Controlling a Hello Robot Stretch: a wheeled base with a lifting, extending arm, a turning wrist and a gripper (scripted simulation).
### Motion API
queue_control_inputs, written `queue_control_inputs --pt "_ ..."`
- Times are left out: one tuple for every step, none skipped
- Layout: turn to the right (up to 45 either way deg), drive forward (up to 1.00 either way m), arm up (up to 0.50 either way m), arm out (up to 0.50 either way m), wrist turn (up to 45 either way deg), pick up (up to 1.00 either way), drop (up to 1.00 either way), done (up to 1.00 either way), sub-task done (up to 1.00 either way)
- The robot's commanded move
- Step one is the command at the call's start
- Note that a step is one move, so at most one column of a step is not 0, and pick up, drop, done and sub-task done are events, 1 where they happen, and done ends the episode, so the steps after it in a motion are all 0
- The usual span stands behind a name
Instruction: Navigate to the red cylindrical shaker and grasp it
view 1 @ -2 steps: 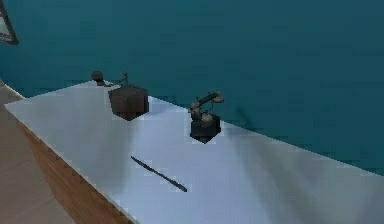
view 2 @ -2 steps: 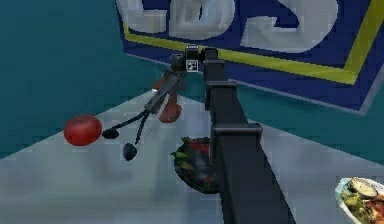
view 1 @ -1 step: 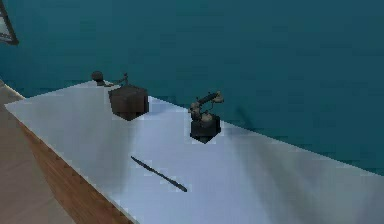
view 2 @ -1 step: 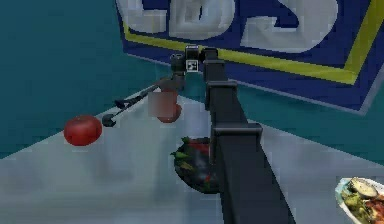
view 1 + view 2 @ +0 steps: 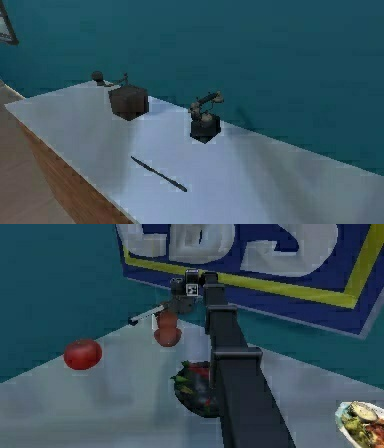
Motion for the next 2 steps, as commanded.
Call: queue_control_inputs --pt "0.0 0.00 0.00 0.00 24.0 0.00 0.00 0.00 0.00" --pt "0.0 0.00 0.00 0.00 0.0 1.00 0.00 0.00 0.00"
